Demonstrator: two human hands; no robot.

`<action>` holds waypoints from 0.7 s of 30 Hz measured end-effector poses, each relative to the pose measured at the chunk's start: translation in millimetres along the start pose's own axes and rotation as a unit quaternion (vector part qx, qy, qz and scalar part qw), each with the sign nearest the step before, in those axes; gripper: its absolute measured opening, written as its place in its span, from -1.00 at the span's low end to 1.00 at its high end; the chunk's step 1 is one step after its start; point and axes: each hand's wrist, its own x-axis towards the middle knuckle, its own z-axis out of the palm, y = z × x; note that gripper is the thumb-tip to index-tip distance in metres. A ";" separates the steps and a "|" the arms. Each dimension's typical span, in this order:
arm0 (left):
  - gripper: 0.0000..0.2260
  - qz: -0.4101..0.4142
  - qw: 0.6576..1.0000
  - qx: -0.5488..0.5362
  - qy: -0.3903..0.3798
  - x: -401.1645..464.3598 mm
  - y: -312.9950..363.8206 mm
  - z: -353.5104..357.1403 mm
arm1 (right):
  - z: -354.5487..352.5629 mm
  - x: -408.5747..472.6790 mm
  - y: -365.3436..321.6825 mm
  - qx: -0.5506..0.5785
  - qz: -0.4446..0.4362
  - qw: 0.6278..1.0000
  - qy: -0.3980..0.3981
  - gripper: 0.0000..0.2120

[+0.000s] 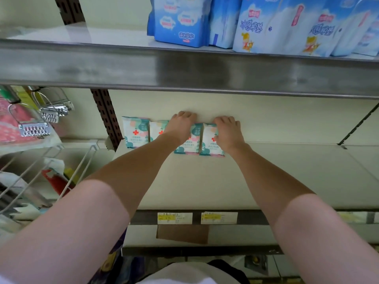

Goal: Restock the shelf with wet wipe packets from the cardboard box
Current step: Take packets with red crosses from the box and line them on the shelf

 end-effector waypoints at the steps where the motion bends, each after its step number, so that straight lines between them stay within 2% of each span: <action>1: -0.60 0.005 1.000 0.012 0.002 1.2 0.1 1.6 | 1.3 2.0 0.8 -0.002 -0.003 1.000 0.007 -0.57; 8: -0.61 0.029 0.997 0.053 0.037 -1.3 0.7 10.0 | 6.0 5.4 -1.8 -0.010 -0.006 0.999 0.036 -0.54; 16: -0.61 0.018 0.996 0.072 0.051 -7.1 6.9 4.9 | -0.6 -6.8 -5.8 0.022 -0.002 0.997 0.069 -0.49; 21: -0.61 0.019 0.996 0.080 0.036 -14.3 11.7 -4.8 | -12.3 -16.6 -10.2 -0.010 0.000 0.999 0.047 -0.50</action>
